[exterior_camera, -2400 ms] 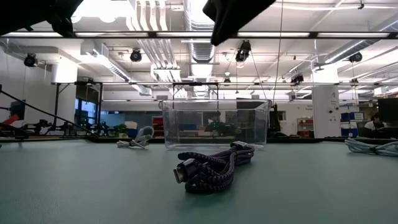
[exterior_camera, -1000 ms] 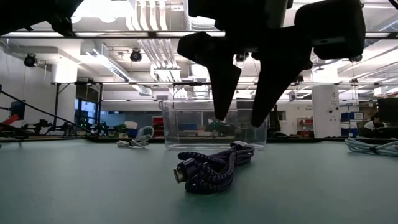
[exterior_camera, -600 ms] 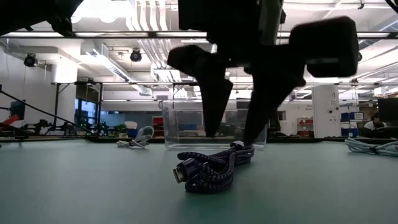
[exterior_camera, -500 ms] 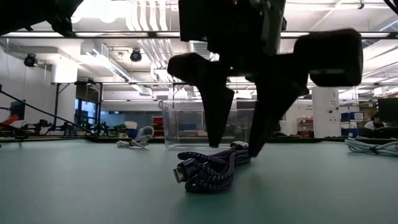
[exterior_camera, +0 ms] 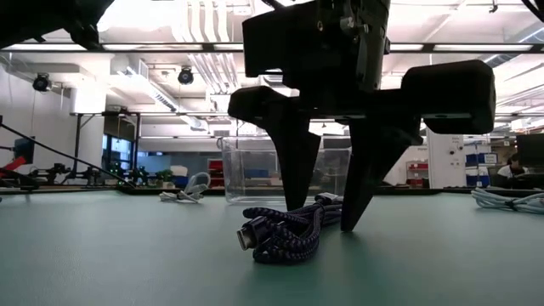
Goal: Pick and place USB-C Cables
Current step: Put the purple charger cable into the transparent container
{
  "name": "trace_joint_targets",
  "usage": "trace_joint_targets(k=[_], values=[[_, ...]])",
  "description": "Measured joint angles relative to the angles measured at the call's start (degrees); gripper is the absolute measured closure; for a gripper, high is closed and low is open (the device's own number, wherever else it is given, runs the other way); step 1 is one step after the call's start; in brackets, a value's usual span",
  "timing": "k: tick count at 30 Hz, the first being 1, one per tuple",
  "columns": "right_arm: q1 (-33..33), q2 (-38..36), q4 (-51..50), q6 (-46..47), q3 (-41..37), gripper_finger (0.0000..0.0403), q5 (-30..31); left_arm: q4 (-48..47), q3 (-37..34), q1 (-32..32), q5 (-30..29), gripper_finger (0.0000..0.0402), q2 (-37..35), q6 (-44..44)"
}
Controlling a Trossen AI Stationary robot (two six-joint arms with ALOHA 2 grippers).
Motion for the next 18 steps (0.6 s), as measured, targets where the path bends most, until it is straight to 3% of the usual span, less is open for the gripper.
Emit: trace_joint_targets(k=[11, 18], values=[[-0.2, 0.4, 0.3, 0.0, 0.0, 0.0200, 0.0, 0.0, 0.0, 0.0, 0.0, 0.0402, 0.0, 0.0], [-0.4, 0.4, 0.3, -0.1, 0.0, 0.0221, -0.7, 0.0, 0.0, 0.0, 0.0, 0.0402, 0.0, 0.0]])
